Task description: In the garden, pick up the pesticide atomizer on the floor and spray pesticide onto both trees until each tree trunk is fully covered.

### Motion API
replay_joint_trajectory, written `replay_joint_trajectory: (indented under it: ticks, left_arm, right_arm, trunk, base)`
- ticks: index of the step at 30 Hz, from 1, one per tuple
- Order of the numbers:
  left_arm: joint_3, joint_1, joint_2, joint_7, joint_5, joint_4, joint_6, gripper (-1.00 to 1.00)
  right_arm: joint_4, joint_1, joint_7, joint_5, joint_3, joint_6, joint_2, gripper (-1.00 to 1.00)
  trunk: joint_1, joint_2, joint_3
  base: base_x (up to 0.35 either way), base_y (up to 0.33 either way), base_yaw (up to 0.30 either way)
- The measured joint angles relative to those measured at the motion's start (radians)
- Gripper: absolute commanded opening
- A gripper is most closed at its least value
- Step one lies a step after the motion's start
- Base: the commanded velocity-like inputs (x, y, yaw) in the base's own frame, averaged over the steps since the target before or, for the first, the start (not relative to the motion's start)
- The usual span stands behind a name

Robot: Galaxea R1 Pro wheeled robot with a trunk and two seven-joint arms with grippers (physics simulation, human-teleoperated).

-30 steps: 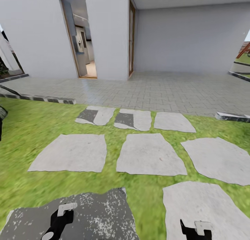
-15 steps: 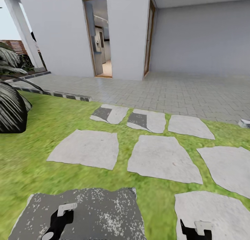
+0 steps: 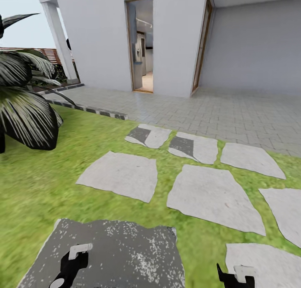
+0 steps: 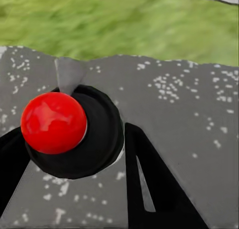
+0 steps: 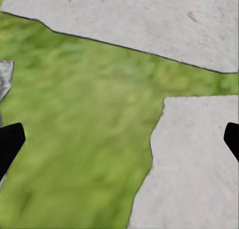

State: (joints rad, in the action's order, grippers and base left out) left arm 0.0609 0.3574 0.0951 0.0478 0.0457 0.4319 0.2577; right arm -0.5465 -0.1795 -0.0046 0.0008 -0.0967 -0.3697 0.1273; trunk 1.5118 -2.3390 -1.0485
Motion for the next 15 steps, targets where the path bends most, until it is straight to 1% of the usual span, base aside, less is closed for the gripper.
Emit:
replay_joint_trajectory:
  ticks: [6, 8, 15]
  left_arm:
    - [0.000, 0.000, 0.000, 0.000, 0.000, -0.001, 0.000, -1.00]
    - [0.000, 0.000, 0.000, 0.000, 0.000, -0.001, 0.000, -1.00]
    - [0.000, 0.000, 0.000, 0.000, 0.000, 0.000, 0.000, -1.00]
  right_arm:
    - [0.000, 0.000, 0.000, -0.001, 0.000, 0.000, 0.000, 1.00]
    - [0.000, 0.000, 0.000, -0.001, 0.000, 0.000, 0.000, 1.00]
    - [-0.001, 0.000, 0.000, 0.000, 0.000, 0.000, 0.000, 1.00]
  trunk:
    - [0.000, 0.000, 0.000]
    - [0.000, 0.000, 0.000]
    - [0.000, 0.000, 0.000]
  base:
    - [0.000, 0.001, 0.279]
    - [0.000, 0.109, 0.279]
    - [0.000, 0.269, 0.279]
